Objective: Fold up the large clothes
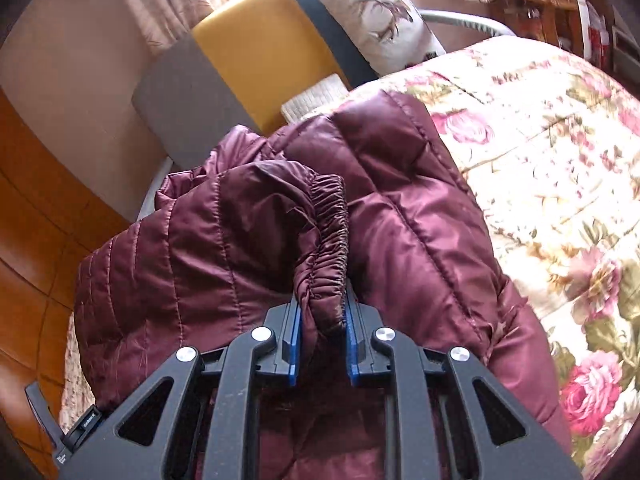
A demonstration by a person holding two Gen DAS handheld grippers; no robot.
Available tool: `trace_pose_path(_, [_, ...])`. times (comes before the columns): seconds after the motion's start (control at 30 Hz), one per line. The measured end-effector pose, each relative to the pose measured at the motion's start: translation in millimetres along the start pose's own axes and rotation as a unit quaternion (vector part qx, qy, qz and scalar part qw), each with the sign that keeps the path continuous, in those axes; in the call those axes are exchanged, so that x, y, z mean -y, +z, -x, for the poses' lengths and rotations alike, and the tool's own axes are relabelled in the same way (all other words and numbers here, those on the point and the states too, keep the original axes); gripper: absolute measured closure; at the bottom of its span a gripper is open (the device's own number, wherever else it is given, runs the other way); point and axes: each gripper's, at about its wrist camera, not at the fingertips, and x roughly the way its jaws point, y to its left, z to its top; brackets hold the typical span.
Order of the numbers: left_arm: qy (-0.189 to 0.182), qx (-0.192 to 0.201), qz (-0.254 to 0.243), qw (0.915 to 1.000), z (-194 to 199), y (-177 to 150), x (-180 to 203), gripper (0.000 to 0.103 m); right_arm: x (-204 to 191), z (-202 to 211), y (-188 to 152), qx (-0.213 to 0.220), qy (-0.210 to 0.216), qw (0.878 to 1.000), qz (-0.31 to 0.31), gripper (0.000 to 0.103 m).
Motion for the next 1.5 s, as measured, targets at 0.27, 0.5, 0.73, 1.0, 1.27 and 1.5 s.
trace_pose_path(0.27, [-0.091, 0.041, 0.036, 0.9943, 57, 13, -41, 0.031, -8, 10, 4, 0.005, 0.002, 1.0, 0.016, 0.087])
trace_pose_path(0.5, [-0.165, 0.008, 0.059, 0.9845, 17, 81, -30, 0.031, -6, 8, 2, 0.007, 0.001, 1.0, 0.027, 0.086])
trace_pose_path(0.73, [-0.274, -0.081, 0.125, 0.9501, -56, 118, -10, 0.031, -10, 5, 0, 0.009, -0.005, 0.999, 0.052, 0.085])
trace_pose_path(1.0, [-0.315, -0.047, 0.086, 0.944, -45, 123, 13, 0.071, -15, 13, -1, 0.017, -0.017, 0.997, 0.072, 0.085])
trace_pose_path(1.27, [-0.065, 0.044, -0.138, 0.9873, -43, 88, 87, 0.078, -35, 0, -9, 0.016, -0.085, 0.987, 0.137, 0.085])
trace_pose_path(1.5, [-0.005, 0.062, -0.136, 0.9888, -17, 88, 91, 0.071, -25, 11, 2, 0.008, -0.07, 0.993, 0.096, 0.064])
